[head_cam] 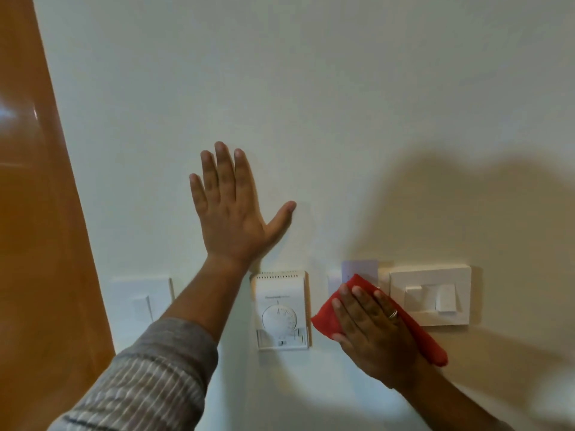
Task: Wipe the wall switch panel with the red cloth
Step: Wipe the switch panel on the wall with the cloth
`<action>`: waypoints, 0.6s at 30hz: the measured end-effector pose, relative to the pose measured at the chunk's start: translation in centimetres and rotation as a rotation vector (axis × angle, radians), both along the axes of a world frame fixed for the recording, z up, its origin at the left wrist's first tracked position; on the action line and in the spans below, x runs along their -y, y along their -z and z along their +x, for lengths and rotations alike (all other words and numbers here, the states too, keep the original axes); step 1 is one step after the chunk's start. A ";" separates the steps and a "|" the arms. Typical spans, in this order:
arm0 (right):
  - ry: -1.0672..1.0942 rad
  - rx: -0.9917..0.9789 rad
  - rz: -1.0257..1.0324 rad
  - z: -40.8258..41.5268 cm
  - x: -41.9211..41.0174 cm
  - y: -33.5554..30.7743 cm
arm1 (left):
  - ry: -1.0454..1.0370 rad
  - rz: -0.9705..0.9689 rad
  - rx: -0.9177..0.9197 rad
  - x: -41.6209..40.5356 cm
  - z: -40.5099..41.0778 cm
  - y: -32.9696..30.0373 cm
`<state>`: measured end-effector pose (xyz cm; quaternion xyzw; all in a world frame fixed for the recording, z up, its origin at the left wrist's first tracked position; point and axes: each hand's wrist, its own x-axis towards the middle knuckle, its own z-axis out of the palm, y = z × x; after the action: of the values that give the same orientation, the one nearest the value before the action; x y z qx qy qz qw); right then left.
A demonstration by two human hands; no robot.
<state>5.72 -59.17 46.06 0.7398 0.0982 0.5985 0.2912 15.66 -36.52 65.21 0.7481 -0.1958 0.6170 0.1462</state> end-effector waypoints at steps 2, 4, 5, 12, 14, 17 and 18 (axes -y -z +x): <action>0.013 0.019 0.073 0.2 -0.7 0.0 | -0.001 0.012 0.009 0.1 -0.1 0.0; 0.018 0.018 0.135 0.5 -1.7 0.2 | -0.016 0.051 0.054 0.2 0.0 0.0; 0.026 0.015 0.140 0.6 -2.0 0.3 | -0.030 0.068 0.076 0.2 0.0 -0.1; 0.034 -0.043 -0.071 -0.6 0.6 0.0 | -0.039 0.071 0.104 0.2 0.1 0.0; 0.034 -0.022 0.014 -0.4 0.1 0.0 | -0.038 0.065 0.107 0.2 0.2 0.0; 0.023 -0.009 0.164 0.6 -2.2 0.6 | -0.049 0.067 0.117 0.3 0.4 0.1; 0.009 -0.020 0.169 0.7 -2.4 0.9 | -0.049 0.067 0.120 0.2 0.4 0.1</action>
<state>6.45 -56.79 45.19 0.7680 0.0469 0.5961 0.2294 16.02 -36.75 65.12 0.7189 -0.2063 0.6571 0.0937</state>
